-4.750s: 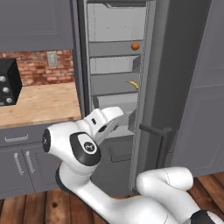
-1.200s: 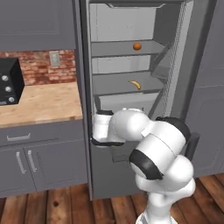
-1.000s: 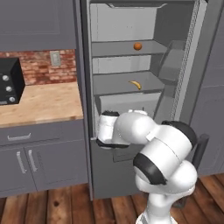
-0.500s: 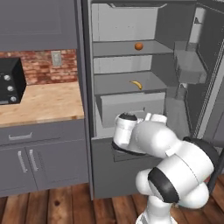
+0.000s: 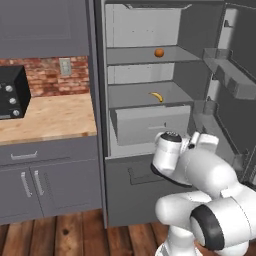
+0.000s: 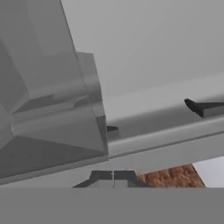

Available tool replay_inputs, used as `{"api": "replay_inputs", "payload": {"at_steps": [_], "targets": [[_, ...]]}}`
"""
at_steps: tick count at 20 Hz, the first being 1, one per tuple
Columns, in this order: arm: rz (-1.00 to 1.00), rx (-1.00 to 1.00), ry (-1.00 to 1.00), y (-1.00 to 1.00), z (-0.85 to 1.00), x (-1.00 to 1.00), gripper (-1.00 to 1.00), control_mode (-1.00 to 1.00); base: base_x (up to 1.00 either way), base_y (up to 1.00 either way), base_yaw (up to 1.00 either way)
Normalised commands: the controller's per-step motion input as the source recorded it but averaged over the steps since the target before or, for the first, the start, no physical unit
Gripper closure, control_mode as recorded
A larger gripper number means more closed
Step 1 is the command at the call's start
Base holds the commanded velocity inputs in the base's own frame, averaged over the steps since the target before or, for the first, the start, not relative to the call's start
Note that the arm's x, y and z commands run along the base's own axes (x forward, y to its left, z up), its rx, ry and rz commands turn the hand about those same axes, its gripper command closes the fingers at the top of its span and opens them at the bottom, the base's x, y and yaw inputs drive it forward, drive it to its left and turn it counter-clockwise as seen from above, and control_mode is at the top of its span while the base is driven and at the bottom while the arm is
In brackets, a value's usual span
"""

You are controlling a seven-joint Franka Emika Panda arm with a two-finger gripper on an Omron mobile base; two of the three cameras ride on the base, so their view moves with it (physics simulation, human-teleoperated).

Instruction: Retrieve the tangerine and banana from the fridge and place them into the bowl on the dining table.

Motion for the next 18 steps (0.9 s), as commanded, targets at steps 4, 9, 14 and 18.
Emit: {"api": "replay_inputs", "payload": {"at_steps": [4, 9, 14, 18], "targets": [[-0.01, 0.0, 0.0, -1.0, -0.03, 0.35, 1.0, -1.0, 0.0, 0.0, 0.0], [0.0, 0.0, -0.06, -0.72, 0.03, -0.04, 1.0, -1.0, 0.0, 0.0, 0.0], [0.11, 0.01, -0.19, -0.01, 0.28, -0.73, 1.0, -1.0, 0.0, 0.0, 0.0], [0.23, -0.02, -0.32, 0.78, 0.19, -0.96, 1.0, -1.0, 0.0, 0.0, 0.0]]}}
